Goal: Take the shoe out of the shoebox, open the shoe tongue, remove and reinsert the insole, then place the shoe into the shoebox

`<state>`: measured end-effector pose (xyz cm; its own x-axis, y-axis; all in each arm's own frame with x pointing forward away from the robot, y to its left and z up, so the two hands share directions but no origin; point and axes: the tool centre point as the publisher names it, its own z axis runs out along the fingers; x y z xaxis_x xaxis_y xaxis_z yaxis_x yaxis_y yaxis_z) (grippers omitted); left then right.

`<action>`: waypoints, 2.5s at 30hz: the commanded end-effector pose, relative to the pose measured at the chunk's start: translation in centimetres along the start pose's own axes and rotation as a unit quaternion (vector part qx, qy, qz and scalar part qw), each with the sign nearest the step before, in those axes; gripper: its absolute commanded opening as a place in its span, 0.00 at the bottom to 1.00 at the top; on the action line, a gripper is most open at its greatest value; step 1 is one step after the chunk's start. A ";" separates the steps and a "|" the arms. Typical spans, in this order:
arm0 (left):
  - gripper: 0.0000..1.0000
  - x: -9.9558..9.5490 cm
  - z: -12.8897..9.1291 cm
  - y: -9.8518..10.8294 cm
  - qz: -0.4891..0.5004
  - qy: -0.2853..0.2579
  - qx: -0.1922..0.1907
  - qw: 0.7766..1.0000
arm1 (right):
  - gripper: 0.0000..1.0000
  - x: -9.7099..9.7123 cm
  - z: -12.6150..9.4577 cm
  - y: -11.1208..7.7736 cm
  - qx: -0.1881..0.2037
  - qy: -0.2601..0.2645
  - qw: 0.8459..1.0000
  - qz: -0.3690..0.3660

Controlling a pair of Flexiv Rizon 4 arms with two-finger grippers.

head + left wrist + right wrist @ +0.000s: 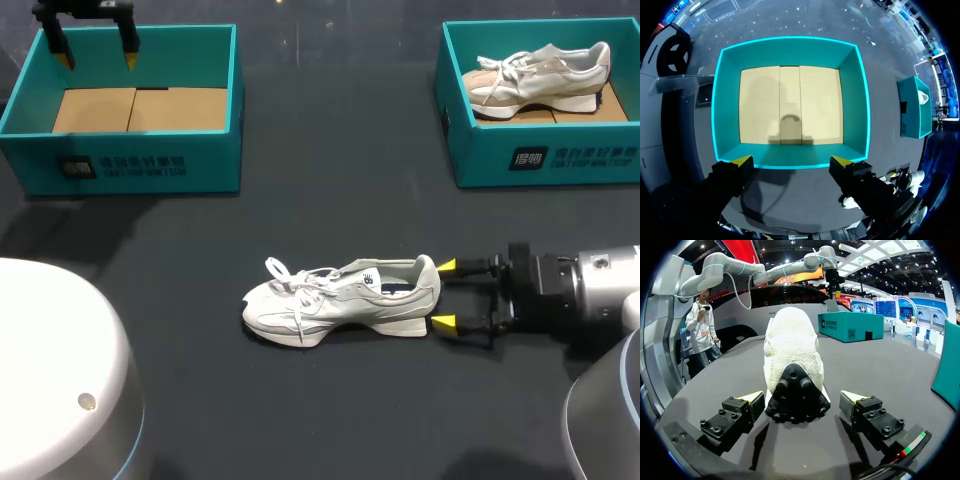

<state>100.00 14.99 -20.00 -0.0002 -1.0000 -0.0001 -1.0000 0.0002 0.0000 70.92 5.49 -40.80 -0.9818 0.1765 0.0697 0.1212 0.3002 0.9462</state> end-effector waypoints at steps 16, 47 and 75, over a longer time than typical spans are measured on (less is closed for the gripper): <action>1.00 0.0 0.0 0.0 0.000 0.000 0.000 1.000 | 1.00 0.6 3.5 0.8 -0.013 0.025 1.000 -0.013; 1.00 0.0 0.0 0.0 0.000 0.000 0.000 1.000 | 0.00 0.8 5.2 1.7 -0.018 0.046 0.998 -0.041; 1.00 0.0 0.0 0.0 0.000 0.000 0.000 1.000 | 0.00 0.2 4.8 1.5 -0.028 0.062 0.997 -0.039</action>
<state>100.00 14.99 -20.00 -0.0002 -1.0000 -0.0001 -1.0000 0.0002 0.0000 71.56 10.43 -40.90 -0.9990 0.0331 0.0315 0.0388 0.2532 0.9666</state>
